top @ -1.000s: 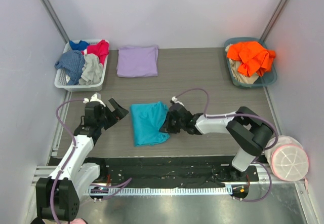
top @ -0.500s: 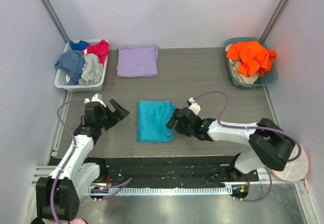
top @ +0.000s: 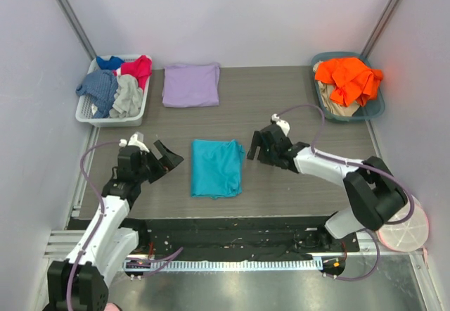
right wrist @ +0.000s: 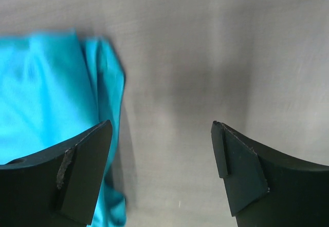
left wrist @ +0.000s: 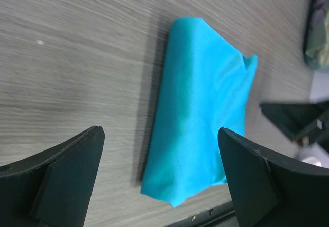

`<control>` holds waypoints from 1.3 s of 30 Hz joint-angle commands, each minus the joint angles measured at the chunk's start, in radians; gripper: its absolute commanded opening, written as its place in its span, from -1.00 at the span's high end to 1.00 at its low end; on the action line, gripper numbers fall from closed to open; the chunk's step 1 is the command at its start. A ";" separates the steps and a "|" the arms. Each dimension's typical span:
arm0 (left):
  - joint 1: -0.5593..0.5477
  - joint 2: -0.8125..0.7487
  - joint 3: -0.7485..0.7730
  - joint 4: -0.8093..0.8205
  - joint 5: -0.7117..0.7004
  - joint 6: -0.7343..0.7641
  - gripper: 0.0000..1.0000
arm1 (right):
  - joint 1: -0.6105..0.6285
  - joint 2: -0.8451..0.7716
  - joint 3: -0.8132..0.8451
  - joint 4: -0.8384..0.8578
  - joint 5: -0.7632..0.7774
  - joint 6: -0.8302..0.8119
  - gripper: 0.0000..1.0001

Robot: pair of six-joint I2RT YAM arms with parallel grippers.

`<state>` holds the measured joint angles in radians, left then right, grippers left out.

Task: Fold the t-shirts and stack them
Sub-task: Fold the tshirt

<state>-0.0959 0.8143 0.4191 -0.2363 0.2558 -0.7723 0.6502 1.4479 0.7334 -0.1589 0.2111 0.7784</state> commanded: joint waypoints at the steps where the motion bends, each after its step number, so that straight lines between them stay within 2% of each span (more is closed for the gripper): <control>1: -0.086 -0.152 -0.052 -0.047 0.030 -0.073 -0.93 | -0.110 0.107 0.159 0.039 -0.102 -0.194 -0.73; 4: -0.155 -0.309 -0.098 -0.115 -0.018 -0.136 -0.87 | -0.161 0.192 0.274 0.027 -0.153 -0.235 -0.72; 8: -0.205 -0.498 -0.155 -0.213 -0.044 -0.234 -0.84 | -0.181 0.407 0.455 -0.011 -0.197 -0.284 -0.70; 9: -0.215 -0.527 -0.169 -0.222 -0.047 -0.252 -0.83 | -0.182 0.442 0.481 -0.017 -0.264 -0.297 -0.69; 11: -0.246 -0.585 -0.198 -0.225 -0.053 -0.289 -0.82 | -0.181 0.505 0.549 -0.019 -0.305 -0.312 -0.68; 17: -0.265 -0.590 -0.203 -0.233 -0.026 -0.309 -0.78 | -0.181 0.652 0.675 -0.034 -0.421 -0.344 -0.67; 21: -0.268 -0.492 -0.163 -0.206 -0.058 -0.245 -0.81 | -0.181 0.687 0.721 -0.062 -0.455 -0.367 -0.67; 23: -0.269 -0.370 -0.117 -0.183 -0.087 -0.188 -0.84 | -0.181 0.692 0.730 -0.067 -0.470 -0.373 -0.67; 29: -0.289 0.023 0.024 0.018 -0.087 -0.111 -0.87 | -0.182 0.715 0.767 -0.088 -0.496 -0.380 -0.67; 33: -0.411 0.146 0.125 0.032 -0.182 -0.079 -0.87 | -0.182 0.718 0.778 -0.093 -0.503 -0.381 -0.67; 38: -0.540 0.227 0.162 0.041 -0.275 -0.104 -0.87 | -0.181 0.732 0.801 -0.103 -0.516 -0.381 -0.67; 39: -0.595 0.239 0.167 0.042 -0.297 -0.119 -0.87 | -0.181 0.739 0.804 -0.105 -0.521 -0.383 -0.67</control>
<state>-0.5827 1.0248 0.5499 -0.2478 0.0666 -0.8852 0.4633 2.1395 1.5150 -0.1932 -0.2821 0.4126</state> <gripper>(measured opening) 0.934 0.832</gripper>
